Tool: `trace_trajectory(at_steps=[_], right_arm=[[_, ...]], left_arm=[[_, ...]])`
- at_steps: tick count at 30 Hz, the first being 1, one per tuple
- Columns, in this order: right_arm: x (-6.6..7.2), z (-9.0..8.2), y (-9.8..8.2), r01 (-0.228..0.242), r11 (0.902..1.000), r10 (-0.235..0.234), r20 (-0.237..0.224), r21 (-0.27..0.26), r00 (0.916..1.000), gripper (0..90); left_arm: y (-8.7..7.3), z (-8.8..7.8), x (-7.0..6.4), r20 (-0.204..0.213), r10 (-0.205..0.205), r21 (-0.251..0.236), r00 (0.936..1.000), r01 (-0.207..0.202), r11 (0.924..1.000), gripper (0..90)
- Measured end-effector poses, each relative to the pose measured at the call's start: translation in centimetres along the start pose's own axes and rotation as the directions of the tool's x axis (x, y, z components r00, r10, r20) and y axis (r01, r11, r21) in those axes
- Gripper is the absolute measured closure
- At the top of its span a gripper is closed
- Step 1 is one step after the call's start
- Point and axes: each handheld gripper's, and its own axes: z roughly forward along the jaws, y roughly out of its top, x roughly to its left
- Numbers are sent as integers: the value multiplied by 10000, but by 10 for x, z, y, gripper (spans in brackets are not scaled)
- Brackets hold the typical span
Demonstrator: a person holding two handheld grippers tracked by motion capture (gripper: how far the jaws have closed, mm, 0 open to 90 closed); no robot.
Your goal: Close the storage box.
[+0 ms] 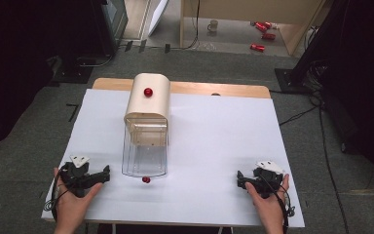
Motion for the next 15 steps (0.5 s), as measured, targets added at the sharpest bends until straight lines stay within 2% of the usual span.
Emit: trace_trajectory(at_steps=[3,5,6,8,13,14,15], right_arm=[[2,-1,-1,-122,9999,122,76,-13,9999,0],[7,-4,-1,-180,9998,180,-61,14,9998,0],[13,-7,0,-157,9999,156,-182,-64,9997,0],[17,-9,0,-148,9998,145,-204,-137,9997,0],[35,-19,5,-250,9987,222,-641,-440,9977,0],[44,-21,6,-124,9989,89,-777,-446,9969,0],[44,-21,6,-124,9989,89,-777,-446,9969,0]], left_arm=[[0,0,0,-7,-1,1,10000,1,10000,0],[0,0,0,-7,-4,0,10000,4,10000,0],[0,0,0,-9,2,1,10000,-2,10000,0],[0,0,0,-9,5,-1,10000,-5,10000,0],[0,0,0,-15,42,6,10000,-42,10000,0],[0,0,0,-18,17,-16,10000,-17,10000,0],[0,0,0,-18,17,-16,10000,-17,10000,0]])
